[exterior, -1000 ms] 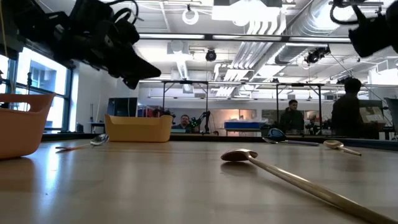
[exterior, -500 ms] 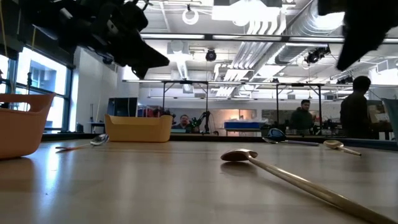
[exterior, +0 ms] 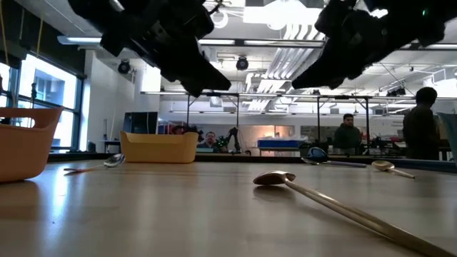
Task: Sort silverware by color (type)
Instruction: Put the bottom gold spoon into the orange bin
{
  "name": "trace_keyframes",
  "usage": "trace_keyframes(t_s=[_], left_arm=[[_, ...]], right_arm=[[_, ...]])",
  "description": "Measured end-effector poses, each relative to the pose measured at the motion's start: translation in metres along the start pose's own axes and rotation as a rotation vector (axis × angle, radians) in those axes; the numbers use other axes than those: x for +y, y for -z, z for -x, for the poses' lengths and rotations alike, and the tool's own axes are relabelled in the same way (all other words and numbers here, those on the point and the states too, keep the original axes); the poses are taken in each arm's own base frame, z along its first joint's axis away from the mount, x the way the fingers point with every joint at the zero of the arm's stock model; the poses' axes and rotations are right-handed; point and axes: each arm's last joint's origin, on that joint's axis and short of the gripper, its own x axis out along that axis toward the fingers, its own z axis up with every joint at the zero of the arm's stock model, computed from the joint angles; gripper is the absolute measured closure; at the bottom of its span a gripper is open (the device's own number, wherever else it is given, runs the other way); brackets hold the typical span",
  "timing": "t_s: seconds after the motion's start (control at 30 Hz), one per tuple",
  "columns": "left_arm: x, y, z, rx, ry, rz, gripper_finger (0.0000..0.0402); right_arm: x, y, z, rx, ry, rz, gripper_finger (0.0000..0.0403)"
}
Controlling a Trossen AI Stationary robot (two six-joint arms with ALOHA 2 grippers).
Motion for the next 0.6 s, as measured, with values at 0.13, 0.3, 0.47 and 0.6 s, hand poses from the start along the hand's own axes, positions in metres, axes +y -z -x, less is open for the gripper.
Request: trace_keyframes(t_s=[0.13,0.3,0.47,0.6], left_arm=[[-0.009,-0.003,-0.012,0.071,0.031,-0.046,0.0402],[-0.016,-0.009,-0.021,0.111,0.054,-0.102,0.0401],[-0.01,-0.014,-0.022,0.095,0.043,-0.122,0.0401],[-0.004,-0.016,-0.021,0.072,0.025,-0.147,0.0402]], right_arm=[[-0.018,0.015,-0.003,-0.151,-0.041,0.034,0.0403],[-0.04,0.031,0.002,-0.311,-0.044,0.03,0.0403],[-0.056,0.042,0.007,-0.378,-0.018,0.022,0.0403],[-0.063,0.043,0.007,-0.378,-0.014,0.019,0.0403]])
